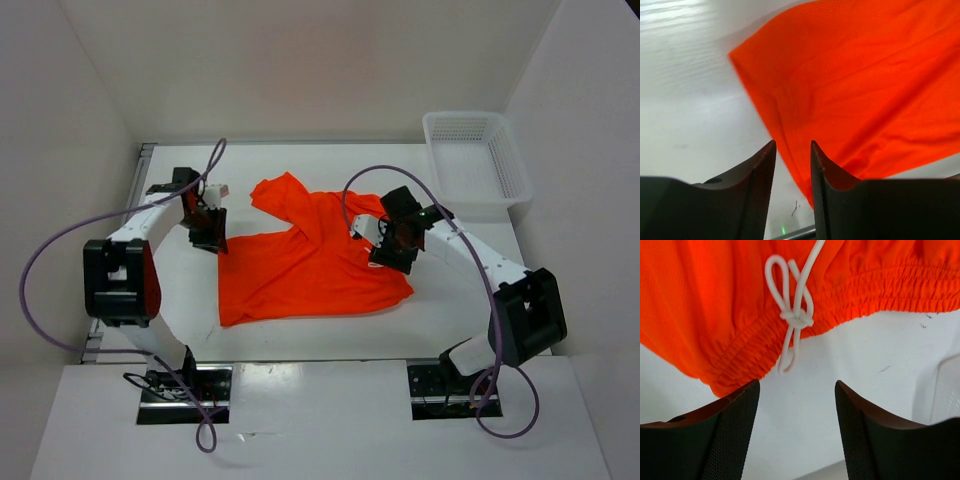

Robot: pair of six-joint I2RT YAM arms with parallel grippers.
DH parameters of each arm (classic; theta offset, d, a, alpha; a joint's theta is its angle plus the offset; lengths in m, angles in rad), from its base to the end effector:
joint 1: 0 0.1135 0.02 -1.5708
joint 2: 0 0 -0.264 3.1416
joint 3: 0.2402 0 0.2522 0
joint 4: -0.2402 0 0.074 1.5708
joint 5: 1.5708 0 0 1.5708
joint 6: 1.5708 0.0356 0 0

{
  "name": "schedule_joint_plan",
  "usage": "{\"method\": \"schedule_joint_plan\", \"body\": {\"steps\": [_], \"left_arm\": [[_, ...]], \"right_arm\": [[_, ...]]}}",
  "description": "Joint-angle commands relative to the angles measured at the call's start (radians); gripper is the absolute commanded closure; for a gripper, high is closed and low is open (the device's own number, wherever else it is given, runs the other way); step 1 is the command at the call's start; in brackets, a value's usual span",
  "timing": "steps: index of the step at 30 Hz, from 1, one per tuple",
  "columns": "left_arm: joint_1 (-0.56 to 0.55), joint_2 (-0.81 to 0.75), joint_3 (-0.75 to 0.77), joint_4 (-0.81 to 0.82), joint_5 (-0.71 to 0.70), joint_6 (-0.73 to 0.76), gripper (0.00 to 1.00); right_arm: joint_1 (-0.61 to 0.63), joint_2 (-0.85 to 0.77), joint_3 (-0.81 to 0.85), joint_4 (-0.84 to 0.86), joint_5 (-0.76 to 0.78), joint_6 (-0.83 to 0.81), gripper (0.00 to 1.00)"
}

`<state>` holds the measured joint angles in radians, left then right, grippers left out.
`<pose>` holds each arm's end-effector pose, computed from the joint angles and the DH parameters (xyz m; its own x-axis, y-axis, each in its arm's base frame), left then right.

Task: Fold and stack the shorts
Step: Flatten the shorts out

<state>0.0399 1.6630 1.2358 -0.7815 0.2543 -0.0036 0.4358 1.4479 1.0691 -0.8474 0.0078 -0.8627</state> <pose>0.3306 0.0042 0.2281 -0.9346 -0.0408 -0.3534 0.0471 0.9705 -0.2365 0.2489 0.1156 0.2375 -0.2361 -0.9478 -0.2141 -0.9211 0.2885 -0.2614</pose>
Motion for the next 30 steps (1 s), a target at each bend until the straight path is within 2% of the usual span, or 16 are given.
{"method": "schedule_joint_plan", "body": {"steps": [1,5,14,20,23,24,26,27,30], "left_arm": [[-0.028,0.115,0.013,0.036,0.045,0.004,0.6],[-0.037,0.165,0.013,0.047,0.045,0.004,0.6],[-0.06,0.213,0.004,0.096,0.054,0.004,0.59],[-0.071,0.238,-0.006,0.126,0.008,0.004,0.59],[-0.071,0.247,-0.006,0.126,-0.001,0.004,0.63],[-0.071,0.247,-0.006,0.126,-0.012,0.004,0.69],[-0.08,0.235,-0.006,0.126,-0.026,0.004,0.74],[-0.08,0.215,-0.006,0.126,-0.039,0.004,0.74],[-0.08,0.152,0.004,0.117,-0.081,0.004,0.66]], "right_arm": [[0.001,0.003,0.006,0.128,-0.06,0.088,0.33],[0.001,0.034,-0.032,0.185,-0.048,0.099,0.33],[0.001,0.065,-0.053,0.194,-0.08,0.099,0.33],[0.001,0.065,-0.097,0.203,-0.071,0.09,0.33],[0.001,0.065,-0.115,0.203,-0.071,0.08,0.33],[0.001,0.065,-0.126,0.203,-0.071,0.08,0.33],[0.001,0.065,-0.126,0.203,-0.071,0.08,0.33],[0.001,0.065,-0.126,0.203,-0.071,0.08,0.33],[0.001,0.055,-0.126,0.203,-0.071,0.08,0.33]]}}
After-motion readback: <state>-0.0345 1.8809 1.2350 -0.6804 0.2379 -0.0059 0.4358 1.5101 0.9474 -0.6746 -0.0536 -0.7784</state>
